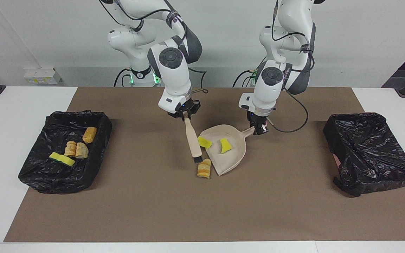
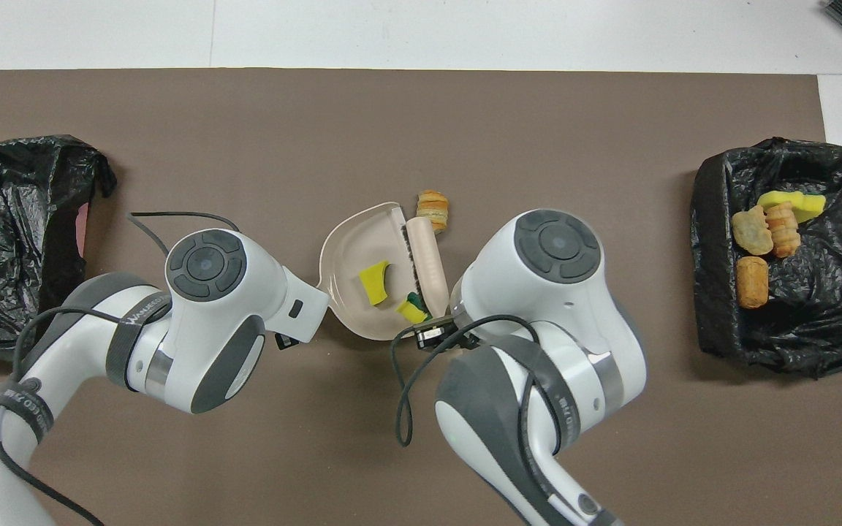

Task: Sweep and dump trash in bin
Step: 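Brush the sponge and bread into the dustpan with the right gripper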

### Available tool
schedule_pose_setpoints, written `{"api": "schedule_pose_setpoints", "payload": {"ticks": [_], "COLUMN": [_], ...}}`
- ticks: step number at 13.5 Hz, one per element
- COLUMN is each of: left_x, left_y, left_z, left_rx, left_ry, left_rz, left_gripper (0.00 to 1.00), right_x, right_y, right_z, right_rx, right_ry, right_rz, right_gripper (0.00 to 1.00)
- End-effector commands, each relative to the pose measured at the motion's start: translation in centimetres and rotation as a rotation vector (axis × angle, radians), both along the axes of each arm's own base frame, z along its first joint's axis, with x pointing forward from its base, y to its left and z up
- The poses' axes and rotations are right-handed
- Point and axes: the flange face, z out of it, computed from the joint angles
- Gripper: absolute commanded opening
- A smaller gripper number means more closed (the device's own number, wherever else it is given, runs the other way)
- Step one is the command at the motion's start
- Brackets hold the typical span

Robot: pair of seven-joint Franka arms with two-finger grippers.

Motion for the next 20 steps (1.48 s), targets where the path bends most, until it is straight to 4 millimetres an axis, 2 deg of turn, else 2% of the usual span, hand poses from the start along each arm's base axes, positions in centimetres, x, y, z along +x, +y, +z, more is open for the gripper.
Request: {"api": "schedule_pose_setpoints", "payload": {"ticks": [1,3,5,6,8,9,12,14,15,17,20], "left_x": [-0.8,-0.7,-0.7,-0.7,-0.7,-0.7,-0.6,-0.6,-0.5,-0.2,0.3], "left_y": [0.2,0.4,0.4,0.5,0.5,0.5,0.7,0.7,0.7,1.0,1.9], "left_z": [0.4,0.4,0.5,0.5,0.5,0.5,0.5,0.5,0.4,0.7,0.6], "left_rx": [0.005,0.006,0.006,0.006,0.006,0.006,0.007,0.006,0.006,0.004,0.007], "left_ry": [-0.02,-0.021,-0.019,-0.019,-0.019,-0.019,-0.019,-0.021,-0.02,-0.025,-0.021], "left_rz": [0.015,0.018,0.018,0.02,0.022,0.022,0.025,0.026,0.026,0.034,0.069], "left_gripper": [0.0,0.0,0.0,0.0,0.0,0.0,0.0,0.0,0.0,0.0,0.0], "right_x": [2.4,4.5,5.1,4.6,2.1,1.3,-1.6,-2.6,-2.7,-1.8,-0.6], "right_y": [-2.6,-1.8,-0.5,0.4,3.8,4.8,9.3,10.6,10.5,8.8,4.6], "right_z": [-3.5,-6.9,-8.0,-7.9,-8.0,-7.6,-7.0,-6.4,-5.9,-4.4,-0.9], "right_rx": [-0.074,-0.086,-0.091,-0.084,-0.081,-0.061,0.081,0.09,0.088,0.086,0.069], "right_ry": [-0.007,-0.01,-0.014,-0.01,0.023,0.04,0.109,0.118,0.118,0.116,0.101], "right_rz": [0.103,0.117,0.14,0.146,0.191,0.184,0.116,0.117,0.114,0.092,0.034], "right_gripper": [0.0,0.0,0.0,0.0,0.0,0.0,0.0,0.0,0.0,0.0,0.0]}}
